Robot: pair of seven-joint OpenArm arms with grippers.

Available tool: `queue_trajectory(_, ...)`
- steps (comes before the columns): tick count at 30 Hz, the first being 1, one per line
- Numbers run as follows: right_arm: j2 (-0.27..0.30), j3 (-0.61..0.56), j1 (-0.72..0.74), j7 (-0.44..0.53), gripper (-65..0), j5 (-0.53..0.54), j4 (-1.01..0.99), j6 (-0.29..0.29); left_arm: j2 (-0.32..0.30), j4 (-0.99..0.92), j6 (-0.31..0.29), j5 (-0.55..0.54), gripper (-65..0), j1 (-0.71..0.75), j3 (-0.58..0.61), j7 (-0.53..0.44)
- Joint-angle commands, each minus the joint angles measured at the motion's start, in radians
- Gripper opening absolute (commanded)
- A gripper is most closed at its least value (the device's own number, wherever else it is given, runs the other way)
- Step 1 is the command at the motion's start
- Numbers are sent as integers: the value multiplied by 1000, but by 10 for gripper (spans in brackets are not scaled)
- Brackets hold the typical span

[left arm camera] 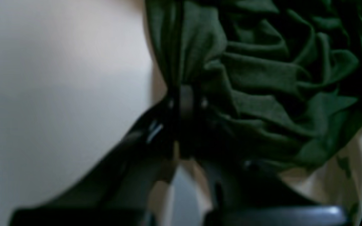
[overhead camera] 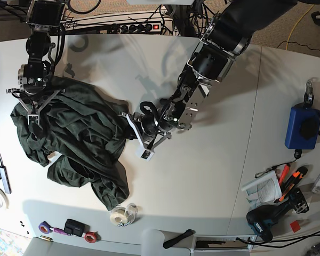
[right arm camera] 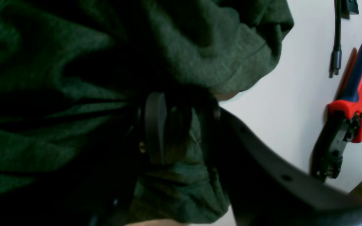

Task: Layout the t-shirt on the table in an organized manner, then fold the t-shirt properly
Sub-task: 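Reach the left gripper down toward the middle of the t-shirt, then sweep the right gripper across the t-shirt to flatten it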

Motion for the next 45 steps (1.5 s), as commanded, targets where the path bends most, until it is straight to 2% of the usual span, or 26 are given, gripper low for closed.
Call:
queue_trajectory(1, 4, 2, -10, -60, -469, 0, -10, 14, 0, 23, -10, 9, -650, -13, 3, 36)
queue_trajectory(3, 6, 2, -10, -59, -469, -2, -10, 14, -37, 66, -9, -7, -650, -11, 3, 72)
queue_trajectory(6, 6, 3, -10, -59, -469, -21, -10, 13, -125, 175, -9, -56, -650, 17, 3, 91)
queue_trajectory(12, 6, 3, -10, -59, -469, -23, -10, -2, -313, 529, -10, -72, -650, 188, 2, 91)
queue_trajectory(17, 6, 3, -11, -61, -469, -23, -10, -5, -393, 811, -10, -72, -650, 359, -23, 92)
queue_trajectory(23, 6, 3, -10, -57, -469, -23, -10, -5, -412, 1040, -10, -69, -650, 511, -87, 109)
queue_trajectory(27, 10, 3, -2, -46, -469, -61, -6, -5, -412, 1065, -9, -69, -650, 535, -110, 207)
queue_trajectory(28, 12, 3, 3, -39, -468, -71, -3, -5, -413, 1064, -9, -68, -630, 538, -110, 226)
queue_trajectory(31, 11, 3, 16, -34, -463, -71, 37, -3, -412, 1064, -10, -68, -438, 547, -110, 229)
queue_trajectory(33, 11, 3, 21, -35, -462, -64, 86, 4, -412, 1064, -14, -68, -388, 549, -110, 230)
queue_trajectory(36, 11, 3, 23, -29, -407, -63, 186, 40, -412, 1064, -56, -36, -388, 549, -110, 229)
queue_trajectory(39, 11, 3, 23, 21, -355, -45, 311, 69, -412, 1064, -58, -35, -388, 549, -110, 227)
queue_trajectory(41, 11, 2, 28, 46, -355, 26, 398, 74, -412, 1064, -58, -35, -388, 549, -110, 224)
queue_trajectory(43, -1, 2, 47, 44, -355, 127, 459, 114, -412, 1064, -58, -35, -388, 549, -110, 219)
queue_trajectory(45, -37, -14, 76, 54, -354, 171, 460, 161, -412, 1064, -58, -35, -388, 549, -110, 212)
